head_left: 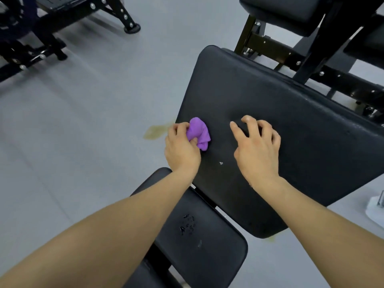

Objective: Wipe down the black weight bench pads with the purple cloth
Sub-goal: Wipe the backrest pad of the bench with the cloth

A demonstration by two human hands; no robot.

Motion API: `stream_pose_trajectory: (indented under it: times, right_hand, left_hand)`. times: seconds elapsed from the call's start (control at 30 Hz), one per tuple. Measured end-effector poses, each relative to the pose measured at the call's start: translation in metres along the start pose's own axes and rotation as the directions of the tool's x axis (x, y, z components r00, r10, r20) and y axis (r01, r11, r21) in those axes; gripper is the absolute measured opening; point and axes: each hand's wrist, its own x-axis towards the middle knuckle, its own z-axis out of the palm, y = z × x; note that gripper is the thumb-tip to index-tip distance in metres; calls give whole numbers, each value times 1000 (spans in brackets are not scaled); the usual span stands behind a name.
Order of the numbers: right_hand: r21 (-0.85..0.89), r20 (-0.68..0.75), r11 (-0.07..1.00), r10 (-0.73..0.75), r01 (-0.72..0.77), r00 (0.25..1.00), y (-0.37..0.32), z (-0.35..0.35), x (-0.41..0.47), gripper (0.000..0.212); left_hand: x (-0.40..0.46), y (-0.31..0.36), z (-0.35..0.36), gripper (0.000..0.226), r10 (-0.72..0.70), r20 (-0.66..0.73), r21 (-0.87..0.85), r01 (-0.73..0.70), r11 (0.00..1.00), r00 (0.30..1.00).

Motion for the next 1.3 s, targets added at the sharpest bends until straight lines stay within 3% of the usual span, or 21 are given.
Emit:
stream_pose_trajectory:
  times: [0.1, 0.23, 0.43, 0.6, 0.8, 0.97, 1.07, 1.2, 1.3]
  right_hand:
    - [5, -13, 1000, -14, 14, 1000, 2, 3, -2, 60]
    - [14, -35, 1000, -20, 21, 999, 2, 8, -6, 59]
    - [27, -44, 997, -78, 79, 996, 9, 12, -7, 58]
    - [75, -33, 991, -110, 112, 993, 11, 9, -9, 61]
    - [73, 32, 984, -165, 162, 986, 29, 1, -24, 65]
    - [90, 59, 983, -166, 161, 984, 34, -1, -28, 60]
    - [98, 77, 983, -164, 156, 983, 33, 2, -28, 62]
    - [136, 108, 982, -145, 129, 984, 33, -6, -27, 68]
    - [140, 139, 985, -123, 103, 983, 40, -16, -29, 65]
  left_hand:
    - [-6, 7, 0, 40, -74, -87, 65, 80, 995, 993]
    - [-23, 4, 12, 57, 9, 13, 86, -10, 996, 1000]
    - [19, 3, 4, 33, -46, -30, -50, 45, 998, 998]
    - [18, 6, 1, 35, -81, -42, -64, 78, 995, 996]
    - [-38, 6, 14, 39, 93, 65, -43, -90, 995, 994]
    - [39, 11, -15, 26, -37, -92, -30, 35, 999, 995]
    - [40, 17, -9, 26, 45, -43, 34, -44, 998, 998]
    - [-6, 20, 6, 36, 39, -31, -30, -40, 999, 999]
    - [-39, 23, 12, 40, 153, 69, -6, -153, 988, 986]
